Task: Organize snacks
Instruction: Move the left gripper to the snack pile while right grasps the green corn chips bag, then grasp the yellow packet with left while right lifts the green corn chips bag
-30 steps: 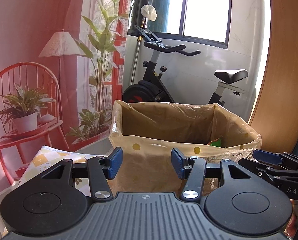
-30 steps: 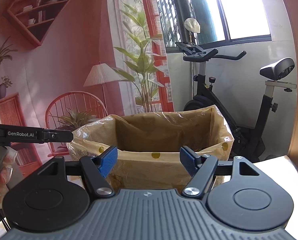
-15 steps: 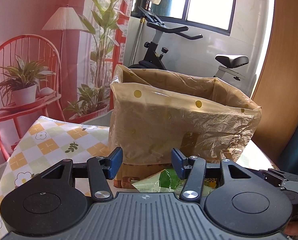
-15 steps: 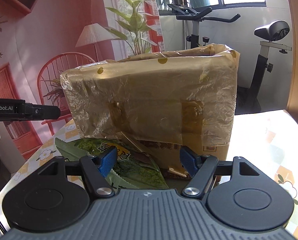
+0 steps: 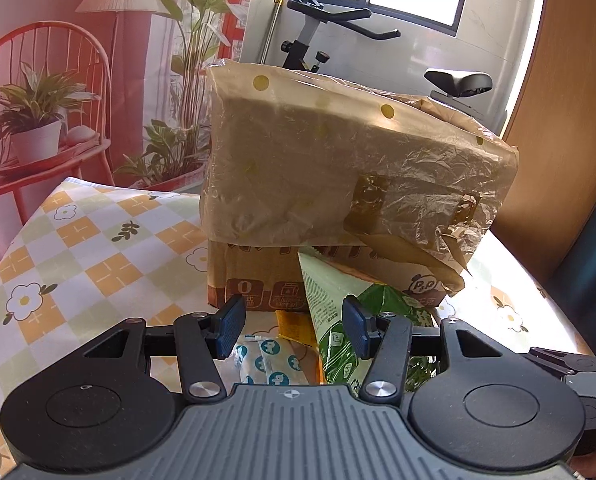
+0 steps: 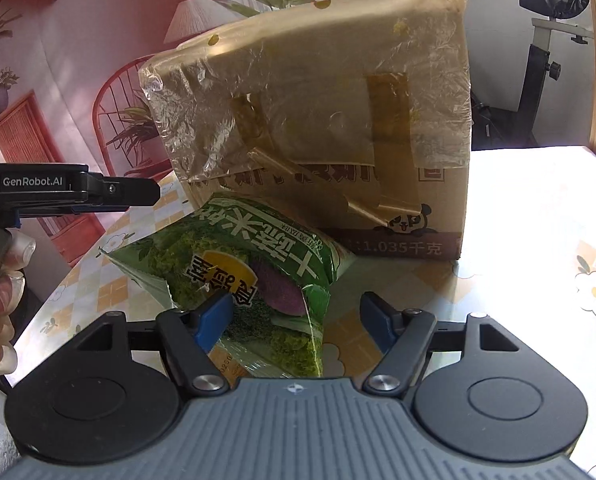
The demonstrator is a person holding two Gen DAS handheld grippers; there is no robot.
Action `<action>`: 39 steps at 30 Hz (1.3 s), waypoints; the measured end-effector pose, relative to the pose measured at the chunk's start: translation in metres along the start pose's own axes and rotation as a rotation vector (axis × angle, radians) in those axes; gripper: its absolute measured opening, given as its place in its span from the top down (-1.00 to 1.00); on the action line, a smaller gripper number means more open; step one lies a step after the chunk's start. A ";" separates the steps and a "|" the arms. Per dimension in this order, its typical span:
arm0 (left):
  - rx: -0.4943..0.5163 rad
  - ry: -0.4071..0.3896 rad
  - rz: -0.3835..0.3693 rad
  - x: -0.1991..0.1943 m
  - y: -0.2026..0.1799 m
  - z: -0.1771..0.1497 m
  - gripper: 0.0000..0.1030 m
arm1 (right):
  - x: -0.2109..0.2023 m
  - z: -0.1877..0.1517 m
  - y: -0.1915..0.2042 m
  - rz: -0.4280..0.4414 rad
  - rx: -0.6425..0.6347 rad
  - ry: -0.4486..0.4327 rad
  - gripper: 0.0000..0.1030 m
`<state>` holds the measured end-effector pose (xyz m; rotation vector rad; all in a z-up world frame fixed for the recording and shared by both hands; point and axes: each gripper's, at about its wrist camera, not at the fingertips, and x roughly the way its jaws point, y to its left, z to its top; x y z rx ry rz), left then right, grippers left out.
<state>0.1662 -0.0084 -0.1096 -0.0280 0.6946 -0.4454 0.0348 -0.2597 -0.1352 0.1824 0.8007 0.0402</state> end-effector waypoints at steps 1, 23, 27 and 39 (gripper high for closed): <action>0.002 0.005 0.001 0.000 0.001 -0.002 -0.08 | -0.001 -0.001 -0.001 -0.001 -0.003 0.010 -0.40; -0.025 -0.014 0.038 -0.009 0.009 -0.016 -0.08 | 0.042 0.037 -0.028 0.092 0.301 0.012 -0.78; -0.036 -0.007 0.044 -0.008 0.012 -0.019 -0.08 | 0.061 0.026 -0.034 0.083 0.385 0.053 -0.93; -0.047 0.023 0.043 0.001 0.015 -0.027 -0.07 | 0.024 0.024 -0.033 0.078 0.324 -0.027 -0.47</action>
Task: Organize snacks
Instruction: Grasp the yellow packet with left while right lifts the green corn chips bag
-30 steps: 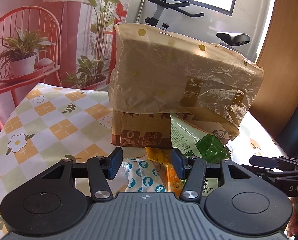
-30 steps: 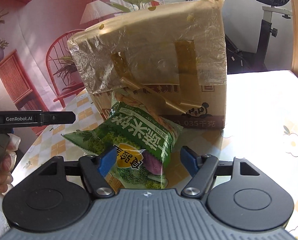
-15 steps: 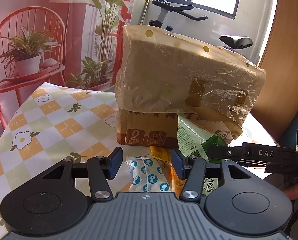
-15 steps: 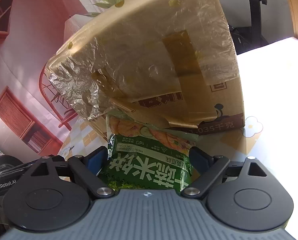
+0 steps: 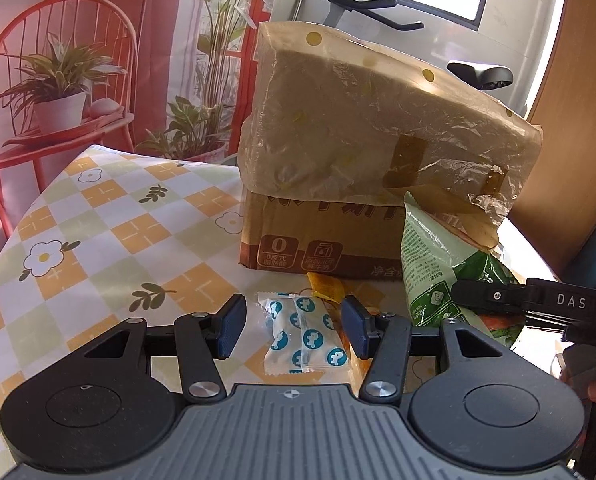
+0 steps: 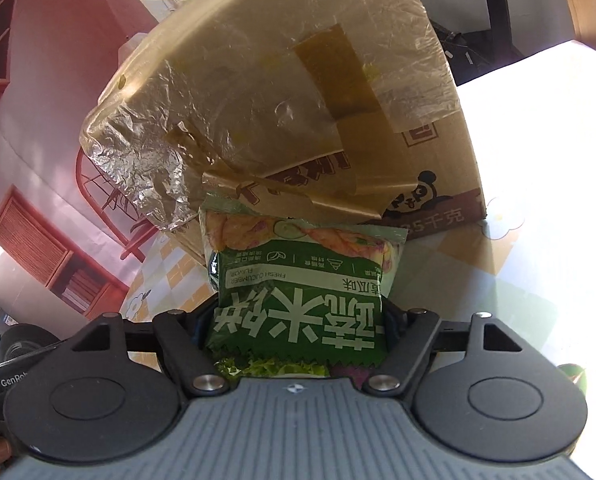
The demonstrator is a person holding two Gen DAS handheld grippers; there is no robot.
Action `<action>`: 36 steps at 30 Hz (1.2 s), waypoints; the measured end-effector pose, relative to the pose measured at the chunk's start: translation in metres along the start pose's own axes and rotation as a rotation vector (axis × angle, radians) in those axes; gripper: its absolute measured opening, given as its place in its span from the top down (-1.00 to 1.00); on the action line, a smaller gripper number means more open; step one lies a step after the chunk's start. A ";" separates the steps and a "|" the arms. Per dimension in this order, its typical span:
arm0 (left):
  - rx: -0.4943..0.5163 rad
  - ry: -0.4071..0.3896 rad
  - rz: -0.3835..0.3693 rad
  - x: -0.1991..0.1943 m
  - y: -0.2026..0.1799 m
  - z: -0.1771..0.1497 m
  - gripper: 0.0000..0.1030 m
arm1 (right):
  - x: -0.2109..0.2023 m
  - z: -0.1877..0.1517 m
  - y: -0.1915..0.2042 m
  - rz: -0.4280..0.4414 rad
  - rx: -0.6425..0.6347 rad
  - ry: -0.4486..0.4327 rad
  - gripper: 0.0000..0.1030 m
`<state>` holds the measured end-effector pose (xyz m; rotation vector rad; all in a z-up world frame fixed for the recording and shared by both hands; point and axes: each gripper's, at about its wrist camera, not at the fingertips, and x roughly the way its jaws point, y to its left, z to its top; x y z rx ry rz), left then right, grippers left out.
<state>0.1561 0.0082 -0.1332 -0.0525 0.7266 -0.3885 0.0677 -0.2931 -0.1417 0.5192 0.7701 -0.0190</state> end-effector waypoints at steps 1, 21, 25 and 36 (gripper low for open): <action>0.003 0.004 0.000 0.002 -0.001 0.000 -0.07 | -0.005 0.000 0.001 -0.019 -0.019 -0.011 -0.47; 0.111 0.145 0.013 0.108 -0.045 0.018 -0.05 | -0.012 -0.028 0.006 -0.271 -0.348 -0.035 -0.47; 0.110 0.179 0.032 0.127 -0.046 0.017 -0.05 | -0.013 -0.028 0.003 -0.262 -0.336 -0.036 -0.47; 0.163 0.095 0.026 0.088 -0.049 0.012 0.26 | -0.019 -0.026 0.000 -0.244 -0.313 -0.027 -0.47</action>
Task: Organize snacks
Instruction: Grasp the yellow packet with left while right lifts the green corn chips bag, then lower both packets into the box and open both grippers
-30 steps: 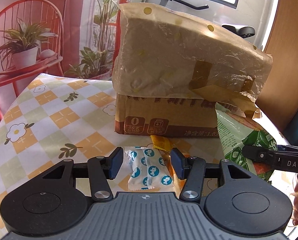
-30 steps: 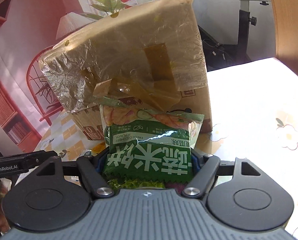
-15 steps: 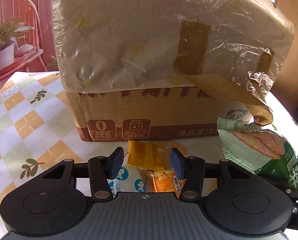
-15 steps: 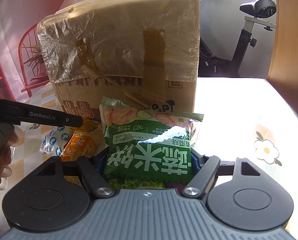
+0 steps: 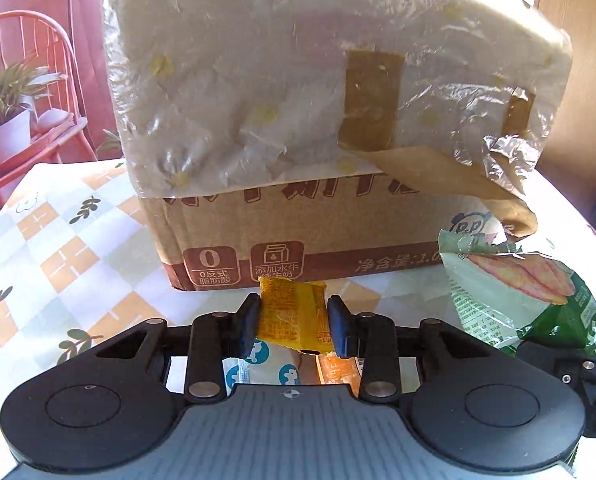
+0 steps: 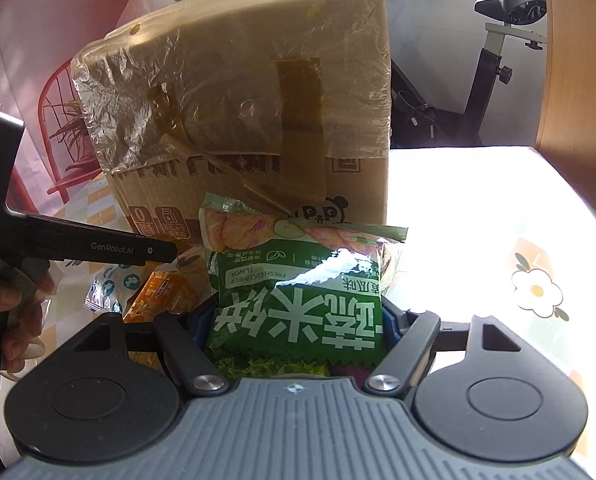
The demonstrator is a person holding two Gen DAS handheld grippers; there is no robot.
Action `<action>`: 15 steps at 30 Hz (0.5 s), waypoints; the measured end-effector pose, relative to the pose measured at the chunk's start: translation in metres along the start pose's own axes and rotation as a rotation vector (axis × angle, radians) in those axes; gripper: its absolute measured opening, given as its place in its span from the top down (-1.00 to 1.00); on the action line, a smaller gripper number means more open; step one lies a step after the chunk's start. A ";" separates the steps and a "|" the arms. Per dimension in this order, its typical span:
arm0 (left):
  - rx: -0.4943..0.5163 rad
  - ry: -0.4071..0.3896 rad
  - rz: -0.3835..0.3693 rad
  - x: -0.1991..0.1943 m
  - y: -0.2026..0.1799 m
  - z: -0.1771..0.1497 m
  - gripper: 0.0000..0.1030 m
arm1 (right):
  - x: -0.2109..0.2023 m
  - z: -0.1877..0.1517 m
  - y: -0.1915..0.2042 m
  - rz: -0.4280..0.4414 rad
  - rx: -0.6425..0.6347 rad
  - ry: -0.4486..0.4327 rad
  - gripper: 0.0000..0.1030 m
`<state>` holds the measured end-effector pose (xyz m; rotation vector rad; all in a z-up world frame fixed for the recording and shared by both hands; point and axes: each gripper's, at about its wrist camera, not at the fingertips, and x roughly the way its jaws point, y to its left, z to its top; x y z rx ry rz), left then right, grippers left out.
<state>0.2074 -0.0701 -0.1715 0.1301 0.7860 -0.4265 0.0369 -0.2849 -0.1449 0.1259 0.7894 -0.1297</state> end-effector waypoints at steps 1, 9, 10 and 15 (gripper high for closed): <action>-0.003 -0.017 -0.003 -0.009 0.001 -0.001 0.26 | -0.002 0.000 0.001 0.002 0.001 0.001 -0.47; -0.033 -0.147 0.016 -0.086 0.016 -0.019 0.26 | -0.020 -0.002 0.018 0.047 -0.037 -0.014 -0.47; -0.037 -0.159 0.023 -0.095 0.016 -0.019 0.26 | -0.022 -0.003 0.021 0.054 -0.047 -0.016 -0.47; -0.061 -0.211 0.042 -0.124 0.024 -0.020 0.26 | -0.032 -0.004 0.043 0.098 -0.102 -0.031 -0.47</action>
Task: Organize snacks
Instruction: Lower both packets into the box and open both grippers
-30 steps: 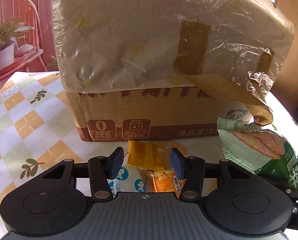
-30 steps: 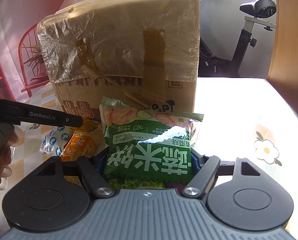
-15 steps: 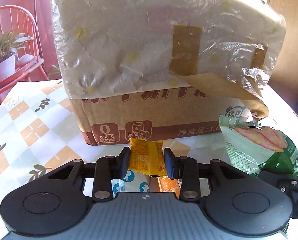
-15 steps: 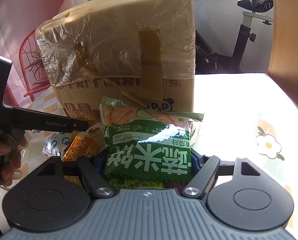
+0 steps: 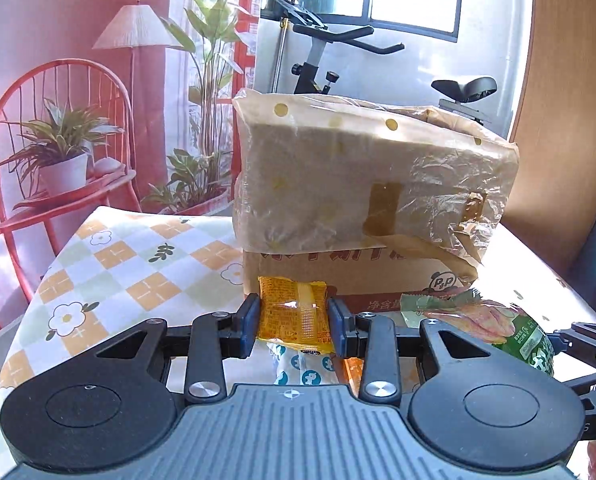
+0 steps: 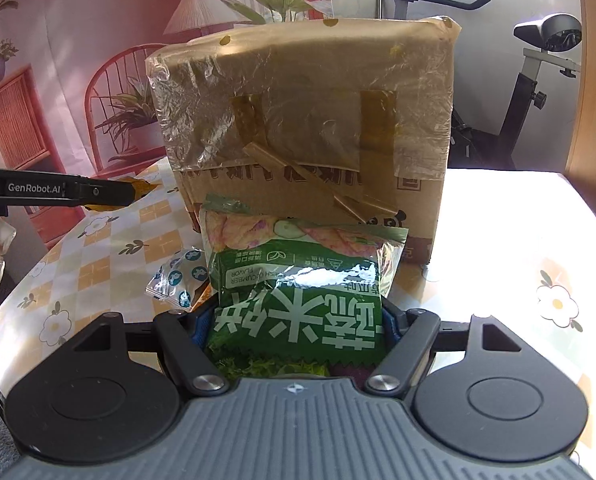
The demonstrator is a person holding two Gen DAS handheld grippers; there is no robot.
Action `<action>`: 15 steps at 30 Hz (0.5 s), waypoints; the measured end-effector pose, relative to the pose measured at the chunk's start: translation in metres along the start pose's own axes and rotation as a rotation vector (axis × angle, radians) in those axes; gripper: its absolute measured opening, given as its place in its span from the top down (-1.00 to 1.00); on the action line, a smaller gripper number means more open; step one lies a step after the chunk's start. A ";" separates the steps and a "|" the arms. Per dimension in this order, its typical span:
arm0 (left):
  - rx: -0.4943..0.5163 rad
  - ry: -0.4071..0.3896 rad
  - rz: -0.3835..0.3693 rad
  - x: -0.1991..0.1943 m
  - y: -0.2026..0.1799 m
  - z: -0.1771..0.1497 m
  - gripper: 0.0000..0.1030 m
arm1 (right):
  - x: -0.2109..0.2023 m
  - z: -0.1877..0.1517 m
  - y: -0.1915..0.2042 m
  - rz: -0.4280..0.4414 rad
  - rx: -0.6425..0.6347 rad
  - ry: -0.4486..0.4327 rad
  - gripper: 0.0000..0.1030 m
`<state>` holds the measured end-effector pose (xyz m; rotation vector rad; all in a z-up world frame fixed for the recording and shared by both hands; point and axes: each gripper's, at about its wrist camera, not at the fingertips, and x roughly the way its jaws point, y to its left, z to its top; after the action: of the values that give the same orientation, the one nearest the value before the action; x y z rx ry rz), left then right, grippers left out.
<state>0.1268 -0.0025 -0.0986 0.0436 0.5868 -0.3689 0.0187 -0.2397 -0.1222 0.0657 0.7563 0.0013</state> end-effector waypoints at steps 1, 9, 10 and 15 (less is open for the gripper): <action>-0.002 -0.009 0.002 -0.005 0.001 0.001 0.26 | -0.003 0.001 0.006 0.013 -0.012 -0.009 -0.47; -0.022 -0.169 0.006 -0.046 0.002 0.029 0.26 | -0.049 0.030 0.028 0.099 -0.041 -0.150 -0.46; -0.025 -0.188 0.004 -0.050 0.001 0.034 0.26 | -0.056 0.036 0.028 0.103 -0.038 -0.178 -0.46; -0.020 -0.243 -0.026 -0.045 -0.011 0.062 0.26 | -0.074 0.076 0.022 0.107 -0.044 -0.284 -0.47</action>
<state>0.1216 -0.0068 -0.0211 -0.0283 0.3507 -0.3870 0.0171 -0.2240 -0.0148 0.0624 0.4678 0.1085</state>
